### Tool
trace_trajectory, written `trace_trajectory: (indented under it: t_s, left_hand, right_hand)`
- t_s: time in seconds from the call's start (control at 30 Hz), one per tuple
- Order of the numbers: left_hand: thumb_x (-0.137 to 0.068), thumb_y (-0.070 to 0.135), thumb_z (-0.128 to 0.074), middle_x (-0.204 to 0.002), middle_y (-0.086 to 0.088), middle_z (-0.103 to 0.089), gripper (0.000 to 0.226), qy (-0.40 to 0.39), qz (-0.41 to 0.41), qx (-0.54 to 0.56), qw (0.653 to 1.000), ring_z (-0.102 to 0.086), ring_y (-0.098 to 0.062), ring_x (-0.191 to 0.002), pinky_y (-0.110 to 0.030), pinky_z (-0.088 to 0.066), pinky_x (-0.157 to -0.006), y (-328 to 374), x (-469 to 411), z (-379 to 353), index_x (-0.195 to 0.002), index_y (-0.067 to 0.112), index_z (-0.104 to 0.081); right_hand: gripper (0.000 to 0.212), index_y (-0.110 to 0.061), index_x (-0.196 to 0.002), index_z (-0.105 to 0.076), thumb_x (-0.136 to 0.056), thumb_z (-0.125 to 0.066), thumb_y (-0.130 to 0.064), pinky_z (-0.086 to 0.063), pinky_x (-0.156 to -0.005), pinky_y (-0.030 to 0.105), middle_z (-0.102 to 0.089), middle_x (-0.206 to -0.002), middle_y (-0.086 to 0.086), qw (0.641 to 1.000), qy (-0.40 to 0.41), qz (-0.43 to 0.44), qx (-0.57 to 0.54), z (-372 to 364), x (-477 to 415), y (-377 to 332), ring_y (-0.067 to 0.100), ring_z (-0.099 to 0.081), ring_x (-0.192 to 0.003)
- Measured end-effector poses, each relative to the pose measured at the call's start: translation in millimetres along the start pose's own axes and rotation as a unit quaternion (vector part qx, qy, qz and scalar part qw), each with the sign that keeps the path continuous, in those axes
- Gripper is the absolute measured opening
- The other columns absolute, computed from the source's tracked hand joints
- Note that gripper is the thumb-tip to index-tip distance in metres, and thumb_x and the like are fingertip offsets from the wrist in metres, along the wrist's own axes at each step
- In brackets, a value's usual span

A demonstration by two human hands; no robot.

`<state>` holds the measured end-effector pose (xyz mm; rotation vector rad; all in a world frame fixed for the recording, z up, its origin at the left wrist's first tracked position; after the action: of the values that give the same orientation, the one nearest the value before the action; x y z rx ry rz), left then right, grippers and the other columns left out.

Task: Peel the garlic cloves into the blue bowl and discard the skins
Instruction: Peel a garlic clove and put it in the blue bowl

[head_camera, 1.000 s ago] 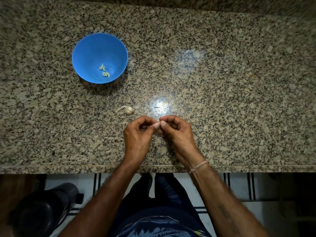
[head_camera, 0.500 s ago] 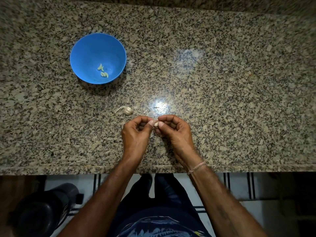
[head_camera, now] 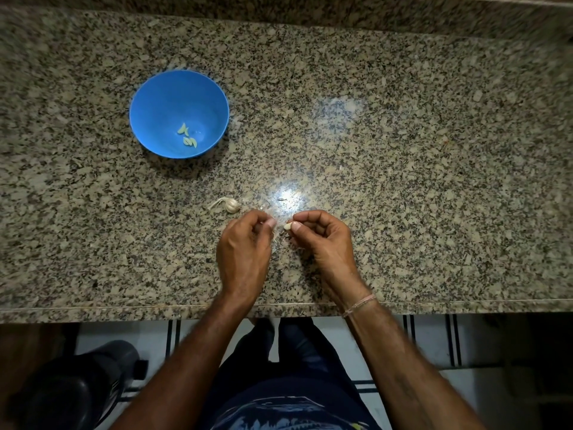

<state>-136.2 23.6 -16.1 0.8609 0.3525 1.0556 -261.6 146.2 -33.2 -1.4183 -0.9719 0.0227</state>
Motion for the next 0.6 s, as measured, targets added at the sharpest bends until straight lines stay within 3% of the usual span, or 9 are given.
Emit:
trace_trajectory:
  t_s: [0.07,0.13,0.23,0.33,0.4,0.5,0.6]
  left_hand:
    - [-0.103,0.013,-0.059,-0.119,0.007,-0.069,0.022,-0.009,-0.019,-0.006,1.000,-0.063,-0.010,-0.109,-0.009,-0.046,-0.079,1.4,1.1,0.2,-0.116,0.026,-0.071]
    - [-0.102,0.015,-0.062,-0.139,0.011,-0.060,0.028,-0.018,-0.044,-0.001,0.999,-0.049,-0.005,-0.127,-0.007,-0.039,-0.087,6.4,3.1,2.9,-0.127,0.026,-0.068]
    - [-0.096,0.039,-0.069,-0.122,0.016,-0.065,0.025,-0.023,-0.062,0.010,0.998,-0.052,-0.006,-0.117,-0.018,-0.042,-0.084,10.1,8.1,9.3,-0.120,0.030,-0.071]
    - [-0.095,0.034,-0.071,-0.104,0.016,-0.069,0.012,0.001,-0.067,0.020,0.998,-0.062,-0.009,-0.101,-0.035,-0.055,-0.080,6.5,13.3,18.5,-0.105,0.027,-0.073]
    - [-0.097,0.029,-0.070,-0.101,0.014,-0.069,0.007,0.007,-0.047,0.022,0.999,-0.064,-0.010,-0.095,-0.038,-0.058,-0.074,-4.3,11.9,23.0,-0.103,0.027,-0.071]
    - [-0.098,0.027,-0.069,-0.105,0.009,-0.070,0.006,0.050,0.001,0.027,0.998,-0.068,-0.012,-0.093,-0.033,-0.059,-0.069,-34.3,1.0,45.6,-0.103,0.030,-0.069]
    - [-0.095,0.019,-0.071,-0.109,0.006,-0.069,0.016,0.098,0.048,0.004,0.994,-0.067,-0.014,-0.096,-0.024,-0.053,-0.070,-71.9,-14.3,78.7,-0.107,0.029,-0.068]
  right_hand:
    - [0.018,-0.004,-0.108,-0.072,-0.091,-0.076,-0.002,-0.059,-0.081,0.023,-0.077,-0.107,0.011,1.000,-0.004,0.004,0.016,-2.6,1.1,-2.1,0.019,-0.074,-0.099]
    - [0.018,-0.003,-0.108,-0.072,-0.091,-0.077,-0.004,-0.058,-0.080,0.023,-0.077,-0.108,0.012,1.000,-0.008,0.005,0.019,-6.0,1.4,-2.5,0.020,-0.074,-0.099]
    - [0.018,-0.001,-0.107,-0.071,-0.091,-0.077,-0.006,-0.060,-0.084,0.027,-0.077,-0.104,0.014,1.000,-0.021,-0.006,0.007,-17.5,3.7,-2.1,0.024,-0.075,-0.099]
    - [0.013,-0.002,-0.105,-0.072,-0.092,-0.074,-0.003,-0.061,-0.082,0.027,-0.079,-0.097,0.009,0.999,-0.039,-0.019,-0.009,-30.4,9.3,0.6,0.021,-0.076,-0.094]
    - [0.014,-0.003,-0.108,-0.073,-0.095,-0.069,-0.001,-0.062,-0.086,0.028,-0.079,-0.104,0.008,0.998,-0.058,-0.016,-0.009,-37.3,13.3,2.3,0.019,-0.076,-0.100]
    - [0.024,-0.016,-0.119,-0.072,-0.095,-0.072,-0.008,-0.060,-0.089,0.022,-0.073,-0.118,-0.002,0.985,-0.018,0.072,0.155,-29.0,13.3,-0.7,0.010,-0.071,-0.107]
    - [0.048,-0.017,-0.136,-0.062,-0.091,-0.078,-0.014,-0.055,-0.087,0.015,-0.055,-0.125,-0.006,0.894,0.041,0.200,0.399,-15.2,15.0,-5.2,0.010,-0.061,-0.104]
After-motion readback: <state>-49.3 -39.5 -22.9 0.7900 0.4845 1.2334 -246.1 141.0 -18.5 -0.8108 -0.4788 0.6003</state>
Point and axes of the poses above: each hand's wrist, its own x-axis away from the middle knuckle, its own z-axis out of the back of the hand, y = z × x, the point moved 8 cm from there along -x, towards the middle knuckle
